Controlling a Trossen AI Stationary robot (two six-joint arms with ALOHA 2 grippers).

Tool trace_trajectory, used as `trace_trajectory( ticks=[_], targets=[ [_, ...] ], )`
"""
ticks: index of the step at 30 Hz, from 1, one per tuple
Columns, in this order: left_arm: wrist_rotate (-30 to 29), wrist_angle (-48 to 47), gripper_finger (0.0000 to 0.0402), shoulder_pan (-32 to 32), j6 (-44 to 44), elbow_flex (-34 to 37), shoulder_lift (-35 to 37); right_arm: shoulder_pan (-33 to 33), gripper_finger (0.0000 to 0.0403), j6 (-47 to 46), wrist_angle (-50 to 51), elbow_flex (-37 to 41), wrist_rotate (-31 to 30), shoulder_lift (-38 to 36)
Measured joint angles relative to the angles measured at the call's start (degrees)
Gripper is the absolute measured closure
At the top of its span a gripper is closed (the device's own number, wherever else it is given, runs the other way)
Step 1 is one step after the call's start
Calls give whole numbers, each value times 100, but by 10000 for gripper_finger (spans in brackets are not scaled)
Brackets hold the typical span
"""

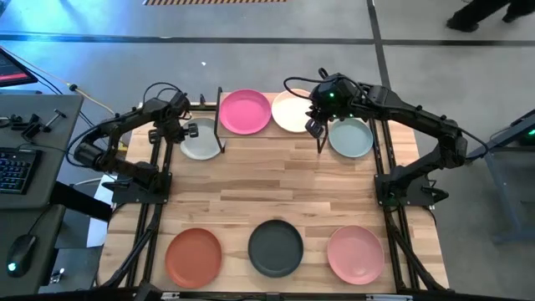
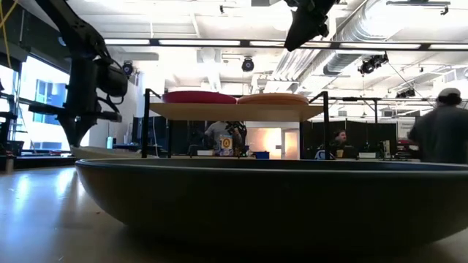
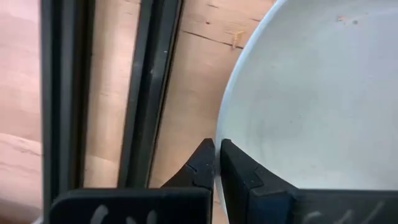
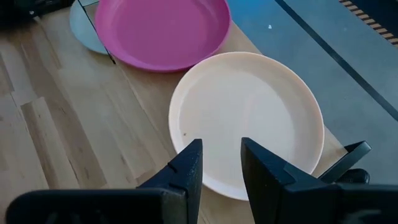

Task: Place and stack plates onto a shelf
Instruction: Stack the gray plate on top of the pink plate on the shelf

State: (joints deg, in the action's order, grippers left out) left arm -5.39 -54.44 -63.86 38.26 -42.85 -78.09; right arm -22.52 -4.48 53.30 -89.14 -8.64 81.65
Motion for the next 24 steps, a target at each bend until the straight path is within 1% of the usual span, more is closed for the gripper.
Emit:
trace_trajectory(
  ticks=[7,13,18,24],
  targets=[
    [-141,-296,401,0,-109,0,610,0,313,-152,2,0,-13,0],
    [-142,-315,401,-1,-94,0,1250,0,313,-152,2,0,-11,0],
    [-188,-544,401,-2,85,0,1817,0,313,-152,2,0,-10,0],
    [-475,-803,401,-2,372,0,2397,0,313,-170,2,0,-6,0]
  ],
)
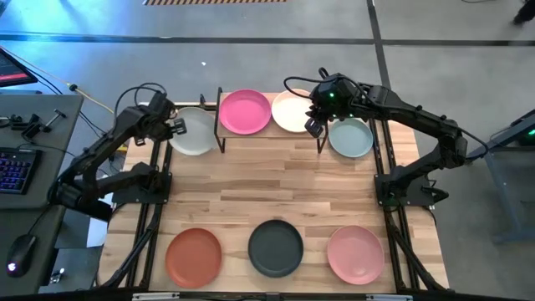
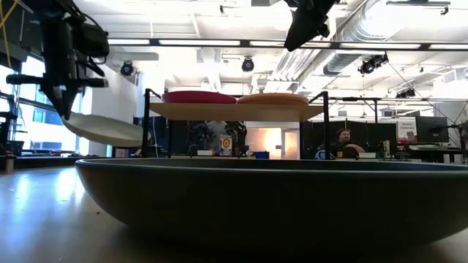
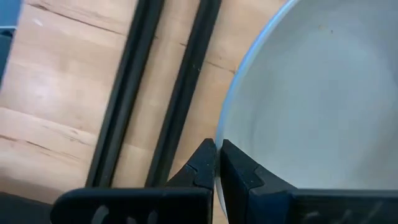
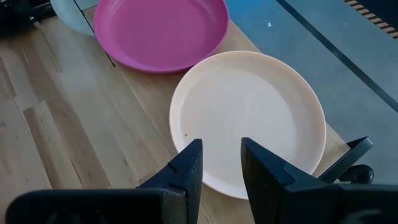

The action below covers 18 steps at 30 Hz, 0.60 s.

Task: Place and stack plates onto a shelf
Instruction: Stack the gray plate on top of the pink plate on the shelf

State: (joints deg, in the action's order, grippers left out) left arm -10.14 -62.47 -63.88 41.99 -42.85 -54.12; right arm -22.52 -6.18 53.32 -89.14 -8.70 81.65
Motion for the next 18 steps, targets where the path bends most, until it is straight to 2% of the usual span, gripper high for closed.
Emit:
trace_trajectory(
  ticks=[10,18],
  targets=[
    [-418,56,401,-1,732,-4,788,0,313,-1,0,0,13,0],
    [-605,555,401,-2,1102,-4,1149,0,313,18,0,0,13,0]
  ],
)
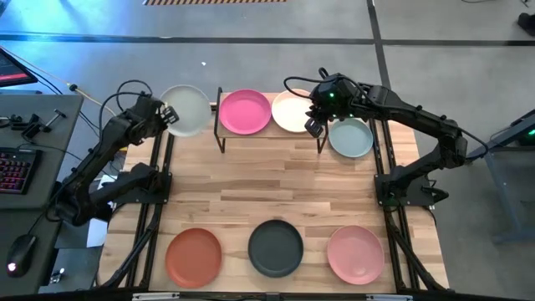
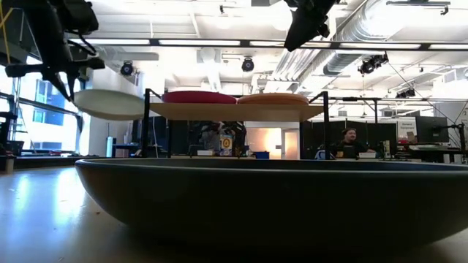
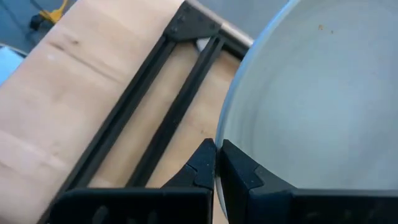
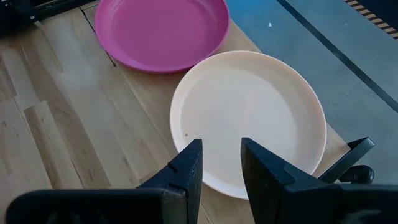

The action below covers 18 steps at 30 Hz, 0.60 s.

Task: Place and stack plates onto a shelf
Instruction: Stack the gray plate on top of the pink plate on the shelf

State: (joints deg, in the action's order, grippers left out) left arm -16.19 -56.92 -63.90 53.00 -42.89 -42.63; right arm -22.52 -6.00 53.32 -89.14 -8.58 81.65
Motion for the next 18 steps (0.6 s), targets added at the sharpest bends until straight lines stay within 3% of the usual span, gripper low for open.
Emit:
trace_trajectory(
  ticks=[11,18],
  targets=[
    [72,1388,401,0,89,-2,68,0,313,0,-2,0,-2,0],
    [514,2213,401,0,-110,-4,68,2,313,0,-2,0,-4,0]
  ],
)
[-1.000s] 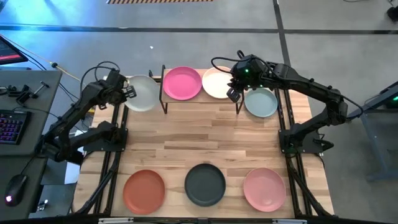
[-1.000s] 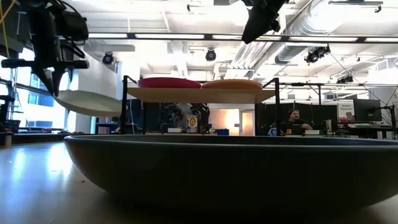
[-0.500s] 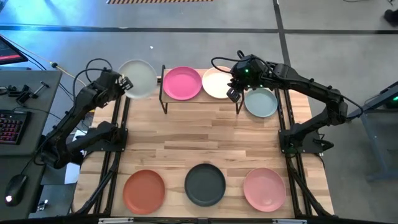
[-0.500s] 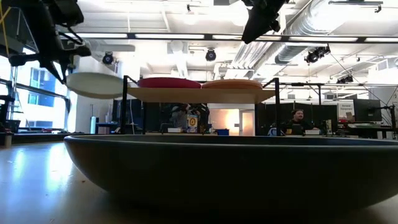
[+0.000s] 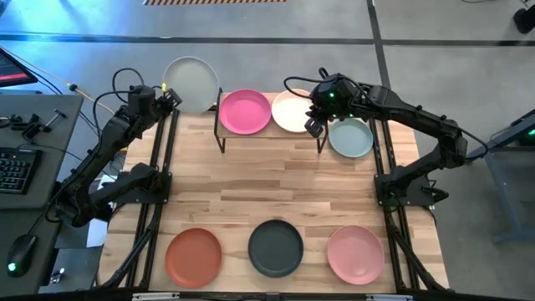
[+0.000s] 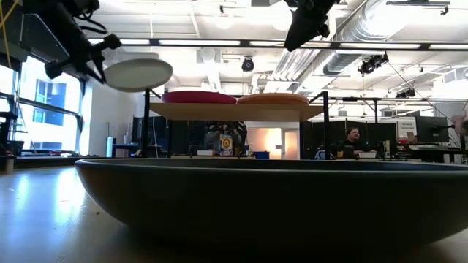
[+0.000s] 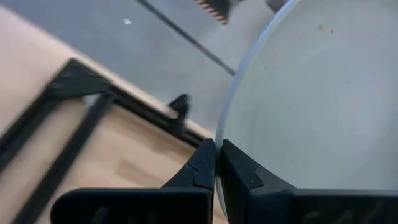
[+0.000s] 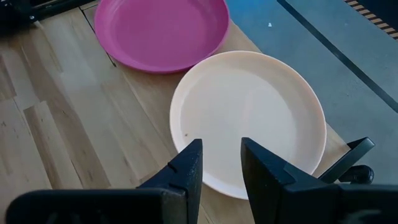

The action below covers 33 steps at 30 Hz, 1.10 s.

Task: Place and stack plates onto a shelf
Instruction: Stack the gray plate on top of the pink plate on the shelf

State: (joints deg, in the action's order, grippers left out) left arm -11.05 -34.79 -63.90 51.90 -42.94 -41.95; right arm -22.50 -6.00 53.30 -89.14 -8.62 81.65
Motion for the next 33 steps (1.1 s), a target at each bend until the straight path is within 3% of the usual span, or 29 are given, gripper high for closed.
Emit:
trace_trajectory(
  ticks=[7,15,21,33],
  targets=[
    [687,641,401,0,-165,-5,-2,-2,313,-72,1,0,-361,0],
    [1256,598,401,4,-630,-511,-283,-2,313,-495,2,0,-643,0],
    [1273,-84,401,15,-1014,-793,-570,0,313,-835,2,0,-779,0],
    [1580,-157,401,20,-1152,-822,-566,-2,313,-1405,4,0,-793,0]
  ],
)
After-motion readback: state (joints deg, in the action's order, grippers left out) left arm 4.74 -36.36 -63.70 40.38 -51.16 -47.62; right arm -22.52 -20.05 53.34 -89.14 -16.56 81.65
